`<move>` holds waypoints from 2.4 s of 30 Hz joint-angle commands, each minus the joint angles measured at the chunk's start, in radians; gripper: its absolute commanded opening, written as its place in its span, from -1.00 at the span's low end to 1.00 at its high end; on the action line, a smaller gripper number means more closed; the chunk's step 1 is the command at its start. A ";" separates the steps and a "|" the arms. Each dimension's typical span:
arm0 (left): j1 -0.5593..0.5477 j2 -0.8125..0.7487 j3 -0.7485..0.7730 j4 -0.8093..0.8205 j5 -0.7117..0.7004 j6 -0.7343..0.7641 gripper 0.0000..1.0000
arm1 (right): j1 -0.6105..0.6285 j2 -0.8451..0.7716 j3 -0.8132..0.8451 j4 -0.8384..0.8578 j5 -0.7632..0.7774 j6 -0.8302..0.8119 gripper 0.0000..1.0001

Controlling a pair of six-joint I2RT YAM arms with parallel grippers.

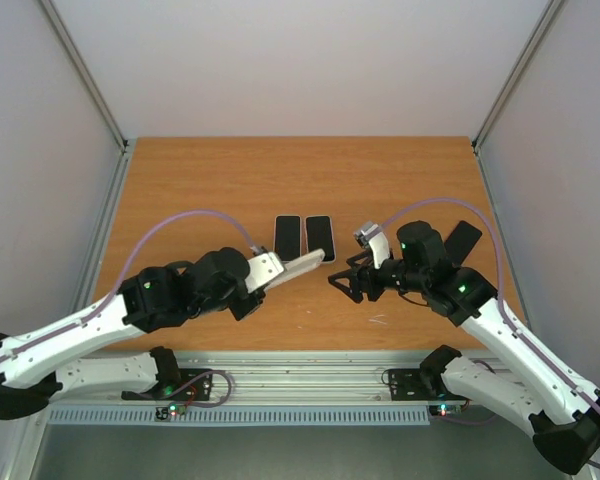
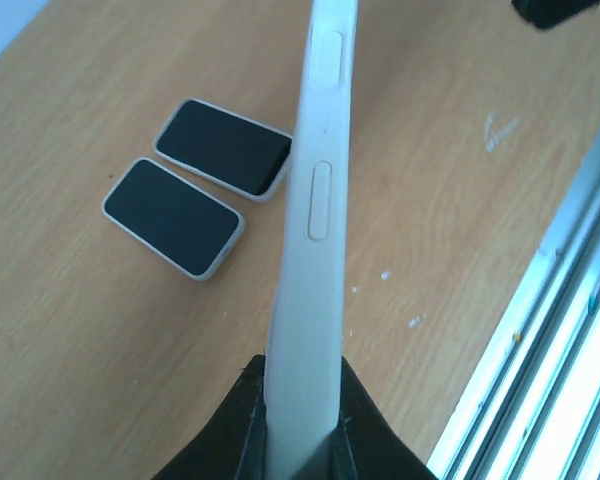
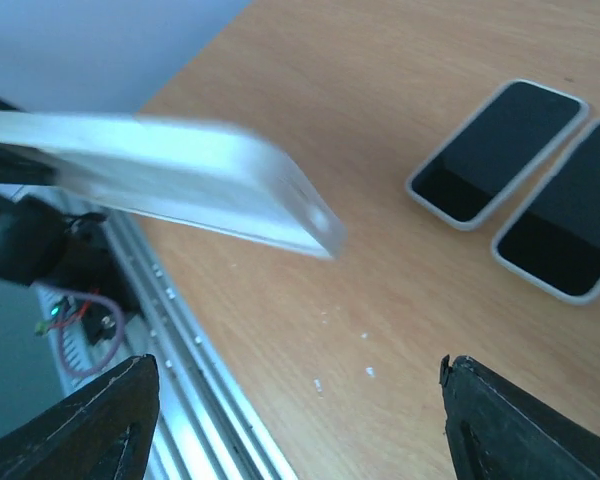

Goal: Put the phone into the phone case

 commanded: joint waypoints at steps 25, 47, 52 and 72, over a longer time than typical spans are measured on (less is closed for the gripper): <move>0.030 0.186 0.098 -0.114 0.368 0.421 -0.99 | 0.294 0.185 0.068 -0.022 -0.003 -0.223 -0.14; 0.179 0.008 -0.005 0.145 0.014 0.296 0.49 | 0.295 0.253 0.032 0.080 0.230 0.115 -0.98; 0.249 0.016 -0.012 0.244 -0.186 0.218 0.72 | 0.294 0.306 -0.015 0.176 0.277 0.279 -0.97; 0.549 -0.031 -0.021 0.307 -0.316 -0.062 0.99 | 0.294 0.568 -0.271 0.734 0.287 0.749 -0.98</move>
